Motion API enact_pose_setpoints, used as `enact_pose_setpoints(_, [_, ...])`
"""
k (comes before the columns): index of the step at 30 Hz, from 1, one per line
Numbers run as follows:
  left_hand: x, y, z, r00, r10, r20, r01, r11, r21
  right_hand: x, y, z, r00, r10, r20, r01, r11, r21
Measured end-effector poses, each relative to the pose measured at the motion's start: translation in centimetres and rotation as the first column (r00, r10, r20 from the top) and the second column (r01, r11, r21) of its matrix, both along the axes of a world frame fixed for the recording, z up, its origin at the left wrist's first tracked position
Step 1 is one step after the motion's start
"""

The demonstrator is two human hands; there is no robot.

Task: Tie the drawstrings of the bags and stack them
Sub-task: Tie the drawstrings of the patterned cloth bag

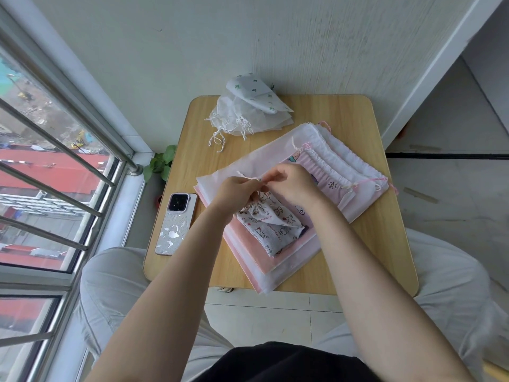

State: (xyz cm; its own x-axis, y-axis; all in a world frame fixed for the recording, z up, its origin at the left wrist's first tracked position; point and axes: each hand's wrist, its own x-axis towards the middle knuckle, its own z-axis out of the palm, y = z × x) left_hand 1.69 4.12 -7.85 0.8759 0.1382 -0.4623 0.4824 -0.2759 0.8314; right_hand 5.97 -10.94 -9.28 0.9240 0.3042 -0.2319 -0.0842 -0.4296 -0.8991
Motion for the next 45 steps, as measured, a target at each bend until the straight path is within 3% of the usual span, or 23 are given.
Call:
enact_pose_setpoints(2, [0.0,0.0,0.3,0.999,0.023,-0.024,-0.023,1.0,-0.005,-0.6,0.2,-0.4,0.999,0.016,-0.032,-0.015,0.999,0.04])
enact_pose_setpoints(10, [0.2,0.2,0.5,0.998,0.016,-0.064,-0.017,1.0,-0.022,-0.7,0.4,-0.4,0.994,-0.014,0.109,0.017,1.0,-0.024])
enact_pose_setpoints(14, [0.1,0.5,0.5,0.996,0.007,-0.087,-0.009,1.0,-0.025,-0.7,0.1,-0.5,0.994,0.001,0.111,0.001,1.0,-0.017])
enact_pose_setpoints(23, [0.2,0.7,-0.2,0.99,0.107,0.087,-0.106,0.994,-0.013,-0.7,-0.5,-1.1,0.998,0.042,0.05,-0.042,0.999,-0.003])
enact_pose_setpoints(36, [0.3,0.7,-0.9,0.972,-0.027,0.232,0.012,0.998,0.069,-1.2,0.5,-0.1,0.998,-0.058,-0.022,0.06,0.99,0.128])
enact_pose_setpoints(41, [0.1,1.0,-1.2,0.976,-0.027,0.214,0.011,0.997,0.077,-1.1,0.8,0.6,0.98,0.06,0.192,-0.035,0.99,-0.133])
enact_pose_setpoints(45, [-0.2,1.0,-0.8,0.978,0.06,0.199,-0.068,0.997,0.033,-1.1,0.9,1.0,0.964,0.123,0.234,-0.079,0.979,-0.187])
